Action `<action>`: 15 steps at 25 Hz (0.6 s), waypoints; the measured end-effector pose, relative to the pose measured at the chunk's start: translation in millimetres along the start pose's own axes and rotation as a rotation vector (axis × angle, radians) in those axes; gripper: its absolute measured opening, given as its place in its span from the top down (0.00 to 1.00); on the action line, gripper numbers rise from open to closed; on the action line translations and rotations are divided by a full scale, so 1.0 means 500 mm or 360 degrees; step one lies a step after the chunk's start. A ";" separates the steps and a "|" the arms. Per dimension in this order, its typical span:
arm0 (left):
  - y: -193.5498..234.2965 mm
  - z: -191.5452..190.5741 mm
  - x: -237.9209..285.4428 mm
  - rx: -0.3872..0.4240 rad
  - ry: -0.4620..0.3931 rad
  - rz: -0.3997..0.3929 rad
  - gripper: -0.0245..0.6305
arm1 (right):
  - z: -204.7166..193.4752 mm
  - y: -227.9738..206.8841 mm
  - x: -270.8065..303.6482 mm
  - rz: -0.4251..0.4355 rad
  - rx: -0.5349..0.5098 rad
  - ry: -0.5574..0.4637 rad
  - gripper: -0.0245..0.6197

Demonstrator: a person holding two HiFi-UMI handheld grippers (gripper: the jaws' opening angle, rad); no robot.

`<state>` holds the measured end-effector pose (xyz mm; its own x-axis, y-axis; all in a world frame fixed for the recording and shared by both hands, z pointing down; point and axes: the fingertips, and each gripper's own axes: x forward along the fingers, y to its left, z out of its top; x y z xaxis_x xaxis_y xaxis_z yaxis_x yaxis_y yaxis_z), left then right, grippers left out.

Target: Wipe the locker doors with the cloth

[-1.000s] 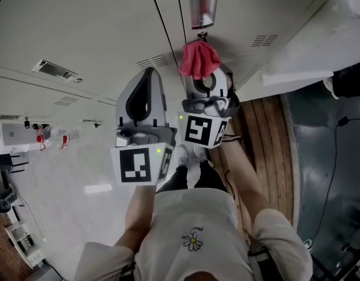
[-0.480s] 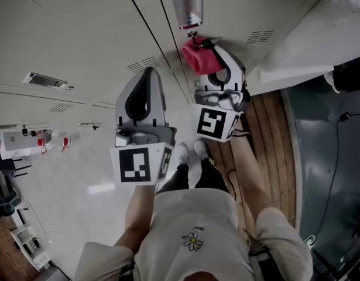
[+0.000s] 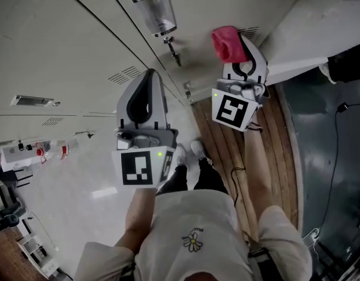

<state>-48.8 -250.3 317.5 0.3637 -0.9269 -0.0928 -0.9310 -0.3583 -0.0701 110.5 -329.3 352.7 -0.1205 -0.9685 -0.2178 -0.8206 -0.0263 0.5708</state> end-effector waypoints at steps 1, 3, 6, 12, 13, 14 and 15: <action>-0.007 -0.001 0.006 -0.0002 -0.0001 -0.0011 0.94 | -0.014 -0.019 0.004 -0.0032 -0.0012 0.0022 0.91; -0.020 -0.003 0.015 -0.0003 0.0000 -0.0028 0.94 | -0.040 -0.056 0.012 -0.0090 -0.0046 0.0058 0.91; -0.034 -0.005 0.028 -0.0007 -0.0001 -0.0041 0.94 | -0.070 -0.099 0.022 -0.0145 -0.0072 0.0092 0.91; -0.059 -0.002 0.045 -0.0003 -0.0010 -0.0062 0.94 | -0.097 -0.135 0.027 -0.0178 -0.0129 0.0129 0.91; -0.062 -0.002 0.047 -0.0003 -0.0009 -0.0063 0.94 | -0.100 -0.138 0.028 -0.0182 -0.0132 0.0133 0.91; -0.064 -0.002 0.047 -0.0001 -0.0008 -0.0064 0.94 | -0.102 -0.140 0.029 -0.0185 -0.0138 0.0135 0.91; -0.066 -0.002 0.047 0.0002 -0.0010 -0.0065 0.94 | -0.103 -0.141 0.029 -0.0187 -0.0143 0.0135 0.91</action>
<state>-9.6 -260.6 318.6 0.4018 -0.9107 -0.0960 -0.9152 -0.3959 -0.0750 195.5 -354.5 350.0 0.0242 -0.9748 -0.2216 -0.7726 -0.1589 0.6147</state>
